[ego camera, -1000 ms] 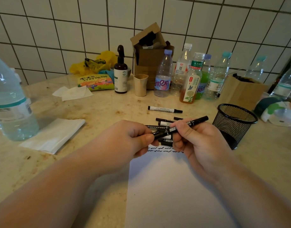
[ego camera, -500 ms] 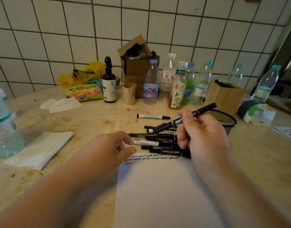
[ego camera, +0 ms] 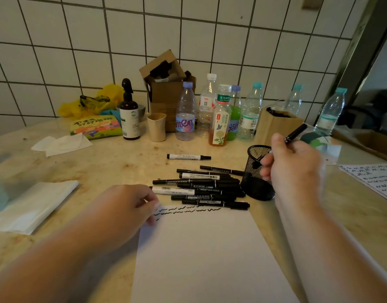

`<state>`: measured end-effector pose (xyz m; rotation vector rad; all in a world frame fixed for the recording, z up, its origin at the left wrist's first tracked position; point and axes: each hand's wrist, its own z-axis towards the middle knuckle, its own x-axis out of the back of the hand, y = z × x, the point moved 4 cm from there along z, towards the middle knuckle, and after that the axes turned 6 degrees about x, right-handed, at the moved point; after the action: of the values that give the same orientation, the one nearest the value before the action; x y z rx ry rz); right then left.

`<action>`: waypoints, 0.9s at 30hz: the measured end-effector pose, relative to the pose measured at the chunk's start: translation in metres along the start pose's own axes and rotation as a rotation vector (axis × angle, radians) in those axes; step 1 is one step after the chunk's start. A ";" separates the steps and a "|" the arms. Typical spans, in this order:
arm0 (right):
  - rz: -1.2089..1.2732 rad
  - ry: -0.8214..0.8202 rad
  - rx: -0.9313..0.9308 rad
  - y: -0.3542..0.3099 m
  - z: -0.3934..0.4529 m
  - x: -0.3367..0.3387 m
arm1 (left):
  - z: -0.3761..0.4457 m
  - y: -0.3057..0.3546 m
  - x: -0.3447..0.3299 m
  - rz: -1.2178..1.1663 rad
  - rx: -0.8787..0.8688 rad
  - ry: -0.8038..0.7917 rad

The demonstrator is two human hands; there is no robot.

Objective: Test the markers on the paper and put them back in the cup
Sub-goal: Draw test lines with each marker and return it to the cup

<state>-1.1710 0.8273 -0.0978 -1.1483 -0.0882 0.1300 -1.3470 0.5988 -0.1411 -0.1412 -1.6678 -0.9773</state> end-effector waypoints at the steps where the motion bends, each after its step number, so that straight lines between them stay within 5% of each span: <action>1: -0.008 -0.017 -0.020 0.002 0.001 -0.001 | 0.000 0.000 0.001 -0.004 0.006 0.002; 6: 0.080 -0.048 -0.046 0.005 0.001 -0.004 | 0.001 -0.002 0.000 -0.014 0.023 0.002; 10: -0.004 -0.111 0.212 -0.011 -0.012 -0.005 | 0.003 -0.004 0.000 -0.058 0.037 -0.007; 14: -0.306 -0.455 0.459 -0.017 -0.037 -0.026 | 0.005 -0.008 0.007 -0.121 0.100 0.038; 18: -0.705 -0.758 0.423 0.008 -0.043 -0.044 | 0.006 -0.008 0.008 -0.125 0.105 0.054; 27: -0.881 -0.874 0.394 0.025 -0.051 -0.049 | 0.005 -0.007 0.007 -0.085 0.058 0.064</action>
<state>-1.2136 0.7839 -0.1417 -0.5114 -1.2671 -0.1430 -1.3575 0.5947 -0.1386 0.0000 -1.6531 -0.9859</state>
